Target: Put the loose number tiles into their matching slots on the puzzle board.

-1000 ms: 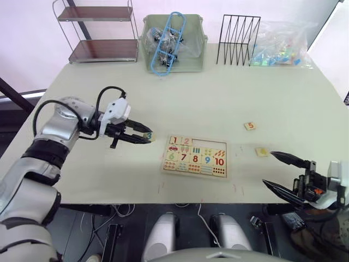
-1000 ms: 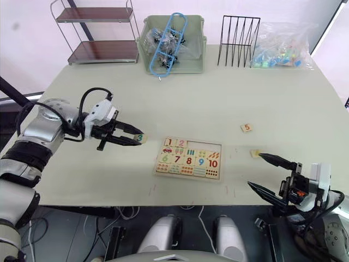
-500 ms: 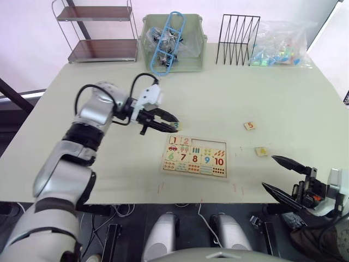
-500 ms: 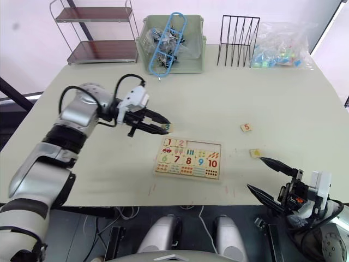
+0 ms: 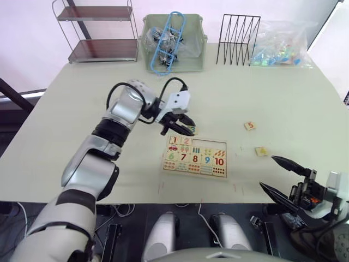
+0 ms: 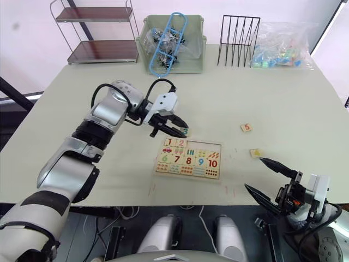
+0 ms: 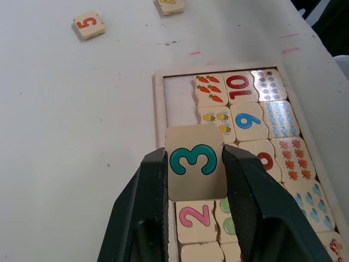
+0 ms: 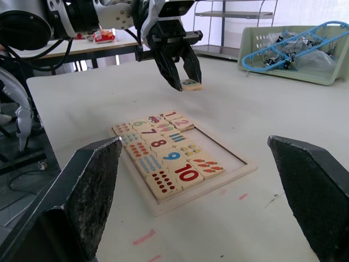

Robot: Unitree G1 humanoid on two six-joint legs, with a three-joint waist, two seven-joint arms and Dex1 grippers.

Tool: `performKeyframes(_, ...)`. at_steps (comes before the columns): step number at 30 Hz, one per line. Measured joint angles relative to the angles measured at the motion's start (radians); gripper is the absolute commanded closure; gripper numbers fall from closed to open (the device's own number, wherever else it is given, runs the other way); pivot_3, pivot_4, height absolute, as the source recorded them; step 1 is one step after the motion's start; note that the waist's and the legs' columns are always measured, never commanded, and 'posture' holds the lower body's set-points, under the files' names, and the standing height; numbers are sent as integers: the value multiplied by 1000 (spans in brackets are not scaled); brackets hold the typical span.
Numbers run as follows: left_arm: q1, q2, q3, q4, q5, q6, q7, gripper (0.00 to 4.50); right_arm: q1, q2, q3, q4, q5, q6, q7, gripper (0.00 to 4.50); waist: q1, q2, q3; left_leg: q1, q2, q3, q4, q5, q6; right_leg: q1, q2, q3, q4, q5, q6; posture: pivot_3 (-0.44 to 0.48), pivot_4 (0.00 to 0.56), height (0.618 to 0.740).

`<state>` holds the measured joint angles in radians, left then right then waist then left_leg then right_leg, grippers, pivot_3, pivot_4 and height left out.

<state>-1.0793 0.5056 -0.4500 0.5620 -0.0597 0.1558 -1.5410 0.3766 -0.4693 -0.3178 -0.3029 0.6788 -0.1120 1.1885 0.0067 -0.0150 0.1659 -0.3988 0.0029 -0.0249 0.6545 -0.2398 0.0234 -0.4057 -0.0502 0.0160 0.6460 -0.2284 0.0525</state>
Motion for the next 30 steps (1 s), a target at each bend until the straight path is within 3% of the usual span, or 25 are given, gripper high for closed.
performKeyframes(14,-12,-84,-132,-30,216,125,62,3545,-11,0,5,-3,-4,-6,-17,0,-4,0,0,0,0,0,0,0,0,0,0,0,0,0,0,0,150,740)
performKeyframes(30,-13,-121,-181,-67,303,230,49,3545,-5,3,7,-9,-8,-10,-42,0,-12,0,0,0,0,0,0,0,0,0,0,0,0,0,0,0,150,740)
